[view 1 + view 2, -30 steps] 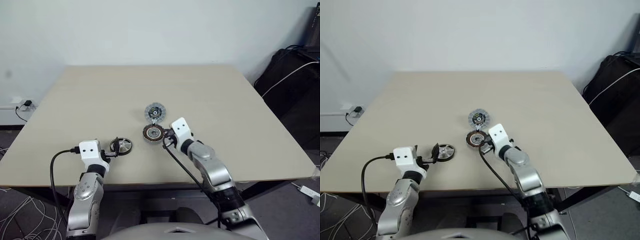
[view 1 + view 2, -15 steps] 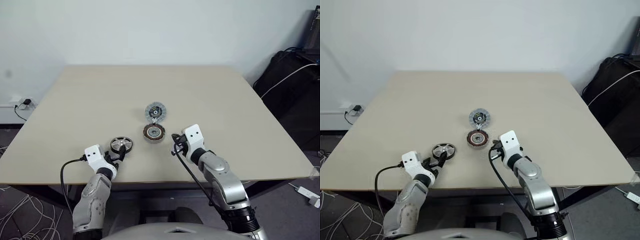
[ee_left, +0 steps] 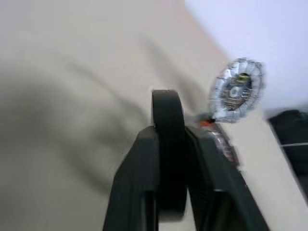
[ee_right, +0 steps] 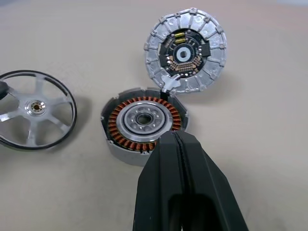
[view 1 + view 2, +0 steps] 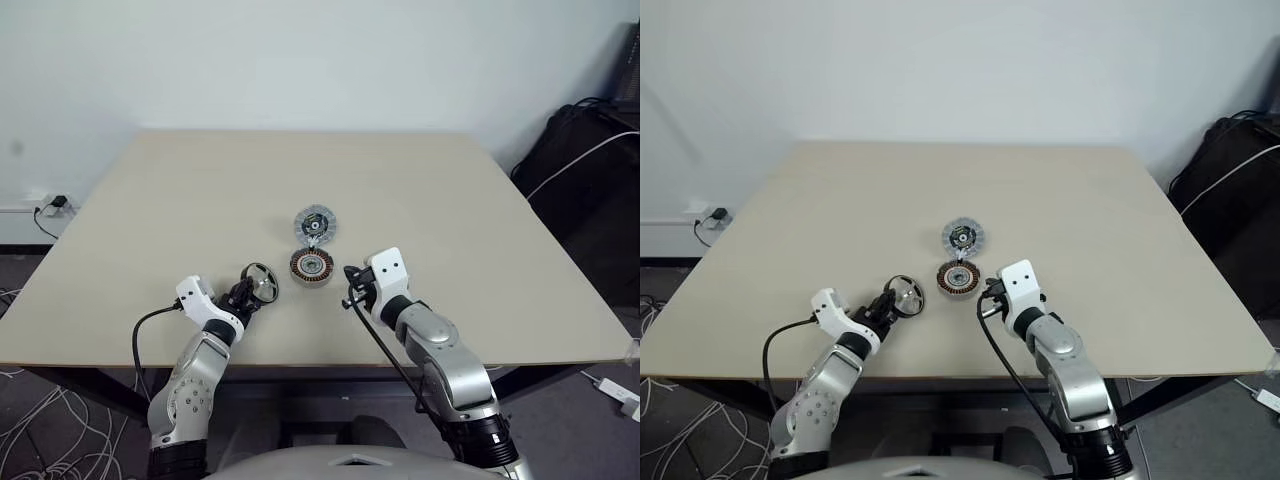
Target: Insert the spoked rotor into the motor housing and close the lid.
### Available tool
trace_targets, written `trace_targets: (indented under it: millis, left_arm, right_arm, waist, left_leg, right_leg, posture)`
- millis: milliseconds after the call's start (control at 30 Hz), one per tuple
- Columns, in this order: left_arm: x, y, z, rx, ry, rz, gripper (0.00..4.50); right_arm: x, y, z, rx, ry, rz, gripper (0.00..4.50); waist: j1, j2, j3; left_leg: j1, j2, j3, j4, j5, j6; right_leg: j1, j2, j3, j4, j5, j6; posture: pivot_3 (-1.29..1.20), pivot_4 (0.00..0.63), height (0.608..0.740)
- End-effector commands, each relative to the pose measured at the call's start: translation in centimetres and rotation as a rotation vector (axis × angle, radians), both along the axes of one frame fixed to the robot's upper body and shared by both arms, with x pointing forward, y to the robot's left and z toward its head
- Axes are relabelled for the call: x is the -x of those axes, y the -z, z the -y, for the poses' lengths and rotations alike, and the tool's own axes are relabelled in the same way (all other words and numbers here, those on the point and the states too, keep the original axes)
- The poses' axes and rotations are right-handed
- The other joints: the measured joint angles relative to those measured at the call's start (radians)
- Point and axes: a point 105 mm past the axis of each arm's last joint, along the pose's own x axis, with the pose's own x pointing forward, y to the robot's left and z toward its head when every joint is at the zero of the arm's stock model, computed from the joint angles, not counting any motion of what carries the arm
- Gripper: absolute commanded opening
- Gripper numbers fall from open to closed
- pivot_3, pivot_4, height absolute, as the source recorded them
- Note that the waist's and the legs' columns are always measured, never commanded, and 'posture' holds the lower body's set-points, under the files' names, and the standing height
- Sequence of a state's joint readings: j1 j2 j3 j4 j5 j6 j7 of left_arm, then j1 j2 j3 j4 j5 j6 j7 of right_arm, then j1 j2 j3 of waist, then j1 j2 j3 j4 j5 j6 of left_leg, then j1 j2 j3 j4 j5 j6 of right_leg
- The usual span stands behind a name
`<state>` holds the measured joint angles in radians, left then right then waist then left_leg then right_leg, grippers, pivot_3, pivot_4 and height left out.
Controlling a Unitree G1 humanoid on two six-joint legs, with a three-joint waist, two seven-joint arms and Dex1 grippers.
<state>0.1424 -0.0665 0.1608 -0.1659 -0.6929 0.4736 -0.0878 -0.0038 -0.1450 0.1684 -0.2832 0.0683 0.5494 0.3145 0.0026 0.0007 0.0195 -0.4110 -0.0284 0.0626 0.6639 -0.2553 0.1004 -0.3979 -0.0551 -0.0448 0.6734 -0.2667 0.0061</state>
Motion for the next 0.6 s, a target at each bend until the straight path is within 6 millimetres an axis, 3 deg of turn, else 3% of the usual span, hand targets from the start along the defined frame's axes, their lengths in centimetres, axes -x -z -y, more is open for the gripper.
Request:
trace_targets:
  millis: [33, 133, 300, 600]
  left_arm:
    - [-0.1, -1.3, 1.2, 0.111, -0.014, 0.063, 0.44]
    - [-0.4, -4.5, 2.4, 0.254, 0.035, 0.227, 0.44]
    - [-1.1, -6.9, 5.1, 0.451, 0.126, 0.320, 0.44]
    - [-5.1, -5.7, 9.6, 0.570, 0.192, 0.219, 0.44]
  right_arm:
    - [-0.3, -1.5, 0.0, -0.017, 0.007, 0.056, 0.00]
    - [-0.3, -1.6, 0.1, -0.016, 0.009, 0.057, 0.00]
    - [-0.3, -1.6, 0.2, -0.012, 0.013, 0.057, 0.00]
    - [0.4, -1.9, 1.2, 0.001, 0.039, 0.061, 0.00]
  waist:
    - [0.000, 0.000, 0.000]
    - [0.001, -0.001, 0.001]
    - [0.002, -0.001, 0.001]
    - [0.013, -0.001, 0.001]
  left_leg:
    - [0.000, 0.000, 0.000, 0.000, 0.000, 0.000]
    - [-0.001, 0.000, 0.000, 0.000, 0.000, 0.000]
    - [-0.002, 0.000, 0.000, 0.000, 0.000, 0.000]
    - [-0.001, 0.000, 0.000, 0.001, 0.001, 0.000]
  right_leg:
    - [0.000, 0.000, 0.000, 0.000, 0.000, 0.000]
    - [-0.001, 0.000, 0.000, 0.000, 0.000, 0.000]
    - [-0.001, 0.000, 0.000, -0.002, 0.000, 0.000]
    - [0.000, 0.001, 0.000, -0.002, 0.000, 0.000]
  posture:
    - [0.00, 0.000, 0.740]
    - [0.00, 0.000, 0.740]
    - [0.00, 0.000, 0.740]
    - [0.00, 0.000, 0.740]
